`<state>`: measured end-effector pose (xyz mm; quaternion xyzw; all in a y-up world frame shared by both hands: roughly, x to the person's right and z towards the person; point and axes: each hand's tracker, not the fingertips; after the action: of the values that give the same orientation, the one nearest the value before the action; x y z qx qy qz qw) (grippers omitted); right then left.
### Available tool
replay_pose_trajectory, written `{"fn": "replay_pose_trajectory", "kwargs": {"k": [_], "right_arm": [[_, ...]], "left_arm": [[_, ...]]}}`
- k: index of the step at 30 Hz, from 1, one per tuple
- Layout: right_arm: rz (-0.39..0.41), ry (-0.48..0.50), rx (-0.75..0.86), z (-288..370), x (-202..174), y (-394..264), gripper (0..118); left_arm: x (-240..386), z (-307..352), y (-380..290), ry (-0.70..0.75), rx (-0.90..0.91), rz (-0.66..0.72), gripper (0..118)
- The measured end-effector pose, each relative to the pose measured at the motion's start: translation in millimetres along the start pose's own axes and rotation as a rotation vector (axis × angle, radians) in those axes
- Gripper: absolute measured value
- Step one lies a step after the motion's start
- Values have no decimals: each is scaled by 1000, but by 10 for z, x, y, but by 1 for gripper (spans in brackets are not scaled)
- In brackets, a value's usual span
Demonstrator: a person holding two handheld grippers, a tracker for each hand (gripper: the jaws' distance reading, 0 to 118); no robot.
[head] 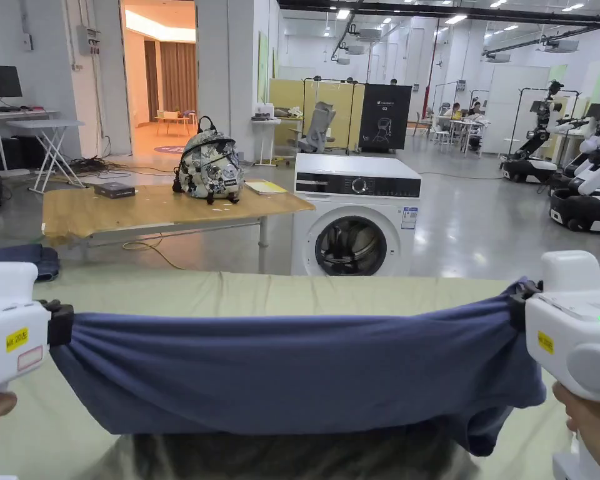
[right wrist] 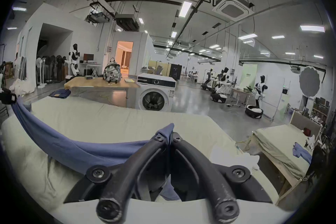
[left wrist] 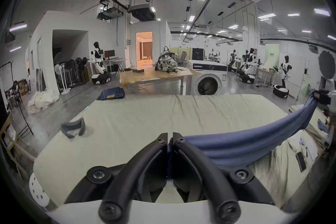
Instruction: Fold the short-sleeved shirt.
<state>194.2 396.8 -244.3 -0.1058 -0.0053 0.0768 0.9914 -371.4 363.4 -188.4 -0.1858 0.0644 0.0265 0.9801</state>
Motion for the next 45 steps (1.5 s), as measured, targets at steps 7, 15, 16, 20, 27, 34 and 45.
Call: {"fn": "replay_pose_trajectory", "kwargs": {"k": [7,15,16,20,27,34,45], "right_arm": [[-7,13,-102,601,54,-782,0],[14,38,-295,958,-11,-1747,0],[14,46,-324,971,-4,-1852,0],[26,57,-432,1000,24,-2203,0],[67,82,-592,1002,43,-2523,0],[71,92,-697,856,21,-2753,0],[34,83,-765,720,62,-2740,60]], "left_arm": [[43,533,-864,-23,-76,-5,0],[64,649,-1843,-10,-270,16,0],[66,656,-1947,-11,-294,20,0],[63,618,-2250,-2,-369,9,0],[33,485,-2511,-11,-481,-34,0],[5,393,-2616,-4,-555,-89,0],[19,375,-2674,-12,-554,-60,19]]}}
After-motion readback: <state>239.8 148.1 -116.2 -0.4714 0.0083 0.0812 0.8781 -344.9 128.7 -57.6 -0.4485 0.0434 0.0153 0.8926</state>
